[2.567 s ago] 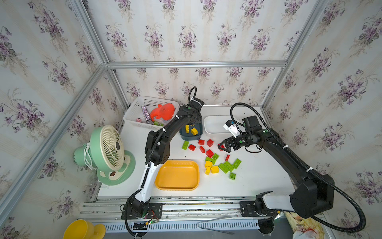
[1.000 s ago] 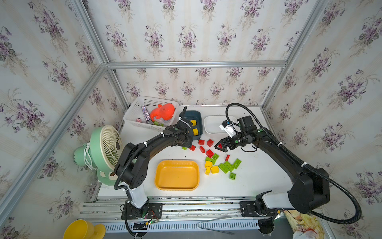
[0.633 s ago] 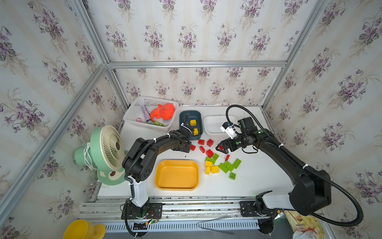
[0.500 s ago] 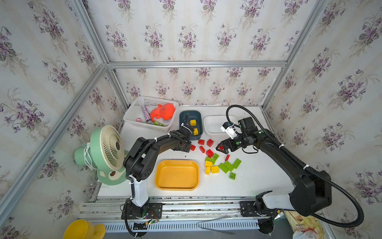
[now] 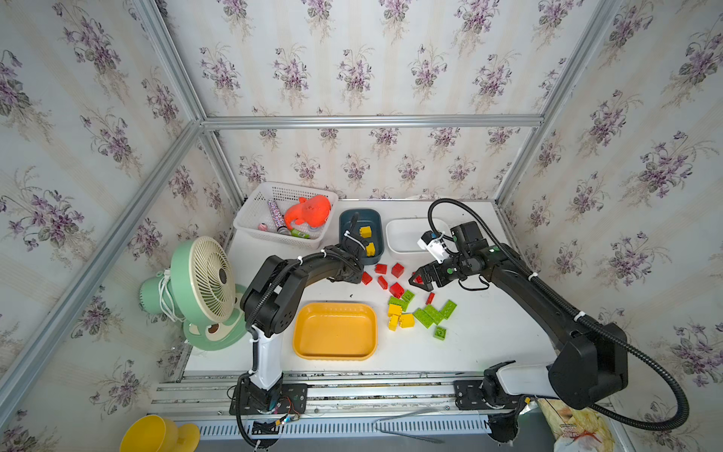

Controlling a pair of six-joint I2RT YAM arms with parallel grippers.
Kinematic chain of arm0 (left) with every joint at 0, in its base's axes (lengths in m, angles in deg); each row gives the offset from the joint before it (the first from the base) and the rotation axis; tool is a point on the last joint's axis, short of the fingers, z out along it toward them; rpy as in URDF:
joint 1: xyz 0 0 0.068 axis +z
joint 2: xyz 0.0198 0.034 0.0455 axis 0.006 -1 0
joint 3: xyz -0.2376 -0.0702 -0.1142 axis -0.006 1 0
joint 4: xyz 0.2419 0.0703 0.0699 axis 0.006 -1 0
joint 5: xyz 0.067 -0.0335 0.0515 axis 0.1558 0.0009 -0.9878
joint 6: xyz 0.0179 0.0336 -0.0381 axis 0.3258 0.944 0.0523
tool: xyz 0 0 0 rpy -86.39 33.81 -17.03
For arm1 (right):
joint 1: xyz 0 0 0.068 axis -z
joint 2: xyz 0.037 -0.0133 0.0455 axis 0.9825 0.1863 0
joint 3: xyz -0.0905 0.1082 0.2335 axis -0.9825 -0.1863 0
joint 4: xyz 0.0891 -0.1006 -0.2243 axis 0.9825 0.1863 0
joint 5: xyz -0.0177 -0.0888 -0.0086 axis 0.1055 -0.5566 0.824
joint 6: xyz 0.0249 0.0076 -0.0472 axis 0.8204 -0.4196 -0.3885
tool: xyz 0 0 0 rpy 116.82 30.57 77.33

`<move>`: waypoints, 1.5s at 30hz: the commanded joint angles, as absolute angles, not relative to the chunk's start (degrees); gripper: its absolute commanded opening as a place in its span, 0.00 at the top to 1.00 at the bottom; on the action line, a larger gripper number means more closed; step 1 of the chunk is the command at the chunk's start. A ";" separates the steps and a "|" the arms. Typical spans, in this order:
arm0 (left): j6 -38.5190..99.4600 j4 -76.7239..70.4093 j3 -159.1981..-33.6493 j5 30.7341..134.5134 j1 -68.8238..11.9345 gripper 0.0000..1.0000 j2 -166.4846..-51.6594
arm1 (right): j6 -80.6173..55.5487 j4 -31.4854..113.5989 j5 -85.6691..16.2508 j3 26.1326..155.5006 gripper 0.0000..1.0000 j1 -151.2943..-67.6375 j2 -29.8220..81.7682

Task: Sort the legos into containers by color
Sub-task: Pick up the lego from the center of the table, then place the lego in the container.

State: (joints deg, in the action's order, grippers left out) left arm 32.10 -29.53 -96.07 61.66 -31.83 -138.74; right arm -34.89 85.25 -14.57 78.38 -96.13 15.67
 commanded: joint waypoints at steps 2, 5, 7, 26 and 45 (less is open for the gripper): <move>32.73 -31.40 -94.45 61.72 -31.81 0.62 -137.74 | -36.07 85.51 -15.07 79.53 0.05 -96.05 15.59; 32.92 -32.36 -94.29 61.74 -31.81 0.65 -136.23 | -36.16 85.51 -15.07 79.61 0.05 -96.05 15.92; 32.93 -33.19 -94.42 61.63 -31.81 0.66 -135.08 | -36.08 85.34 -14.94 79.72 0.05 -96.05 16.08; 26.40 -55.99 -88.68 65.66 -34.05 0.64 -112.05 | -36.72 85.51 -10.01 82.17 0.05 -96.14 17.35; 14.75 -49.56 -63.95 70.42 -36.72 0.55 -101.15 | -31.74 72.57 -11.73 78.31 0.05 -100.43 14.88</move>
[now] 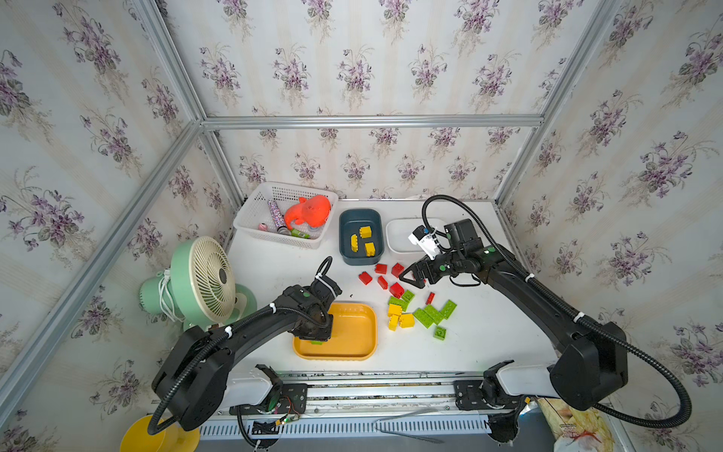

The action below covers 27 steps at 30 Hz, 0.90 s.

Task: Sort the legos into containers by color
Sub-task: Place the lego in the container, then pick up the lego from the center of the table.

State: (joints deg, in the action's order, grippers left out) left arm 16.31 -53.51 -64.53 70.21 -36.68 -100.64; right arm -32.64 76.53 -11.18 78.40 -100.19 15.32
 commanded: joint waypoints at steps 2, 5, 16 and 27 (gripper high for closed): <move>15.63 -49.62 -63.59 70.05 -36.73 0.54 -102.45 | -32.07 73.17 -11.78 78.48 0.05 -100.40 15.14; 16.41 -50.63 -64.49 70.02 -36.66 0.40 -102.37 | -32.75 74.21 -11.88 79.09 0.05 -100.44 15.33; 17.00 -57.63 -90.12 70.57 -36.56 0.27 -108.09 | -33.53 75.64 -13.63 80.54 0.05 -100.43 16.02; -4.21 -58.24 -103.55 67.23 -37.87 0.26 -125.68 | -34.03 76.89 -15.33 81.47 0.05 -100.30 16.82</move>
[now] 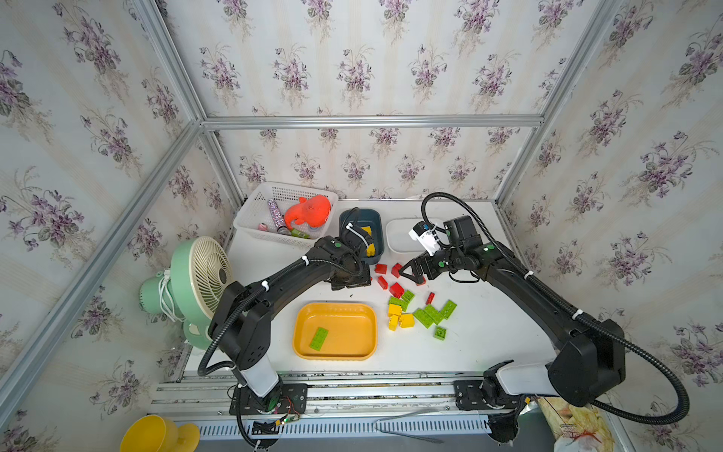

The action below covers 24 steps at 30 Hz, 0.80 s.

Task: Sort the legos into containers by color
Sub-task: Pick up the lego from the center of the table.

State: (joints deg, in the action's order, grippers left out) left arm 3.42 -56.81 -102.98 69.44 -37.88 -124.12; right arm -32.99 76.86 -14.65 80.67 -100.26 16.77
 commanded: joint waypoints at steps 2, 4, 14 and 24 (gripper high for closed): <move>-7.09 -57.05 -104.22 67.29 -38.05 0.26 -128.10 | -34.12 76.80 -15.74 81.06 0.04 -100.25 16.77; -10.05 -57.00 -106.08 67.41 -38.05 0.26 -130.82 | -34.14 76.78 -16.08 80.62 0.04 -100.10 16.68; -18.09 -58.20 -117.44 67.22 -38.49 0.28 -142.29 | -34.12 76.68 -16.56 79.01 0.04 -98.50 14.81; -21.45 -61.83 -125.44 63.32 -38.61 0.33 -150.89 | -34.39 77.23 -16.13 79.10 0.04 -97.78 14.63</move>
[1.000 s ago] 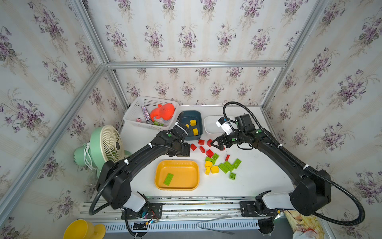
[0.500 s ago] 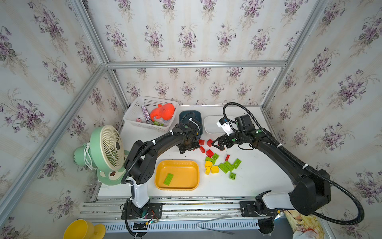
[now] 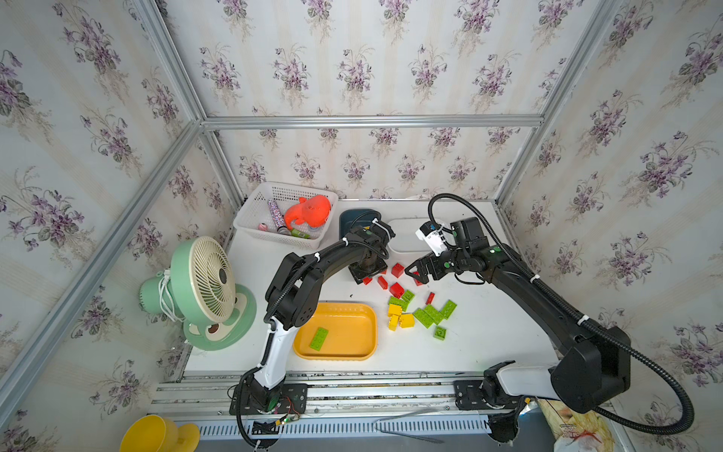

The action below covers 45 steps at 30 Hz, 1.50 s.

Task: Sort the legos into containers by color
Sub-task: Pick up the lego from the center of the table, then place the lego in the container.

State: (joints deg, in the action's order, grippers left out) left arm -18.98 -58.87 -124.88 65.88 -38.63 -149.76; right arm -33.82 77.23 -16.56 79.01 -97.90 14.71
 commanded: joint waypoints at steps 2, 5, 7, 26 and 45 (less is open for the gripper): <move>-21.77 -61.96 -125.31 62.66 -38.49 0.35 -151.99 | -34.49 77.42 -16.12 79.18 0.04 -97.68 14.54; -21.66 -62.79 -126.82 62.19 -38.47 0.39 -153.75 | -34.84 77.86 -15.91 79.23 0.04 -97.39 14.61; -21.45 -62.89 -127.21 61.78 -38.58 0.41 -154.46 | -34.86 78.05 -15.86 79.33 0.04 -97.30 14.58; -14.92 -62.98 -119.72 59.77 -38.90 0.75 -145.64 | -34.82 78.66 -15.87 79.10 0.04 -96.85 13.35; 16.66 -56.49 -161.36 65.54 -40.70 0.73 -160.94 | -34.05 78.90 -14.90 81.54 0.04 -91.83 12.60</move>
State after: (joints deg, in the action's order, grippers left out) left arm 13.17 -59.26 -158.76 64.79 -40.53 -158.50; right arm -34.63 79.00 -15.70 80.43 -92.02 12.85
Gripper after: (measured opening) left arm 0.345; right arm 0.959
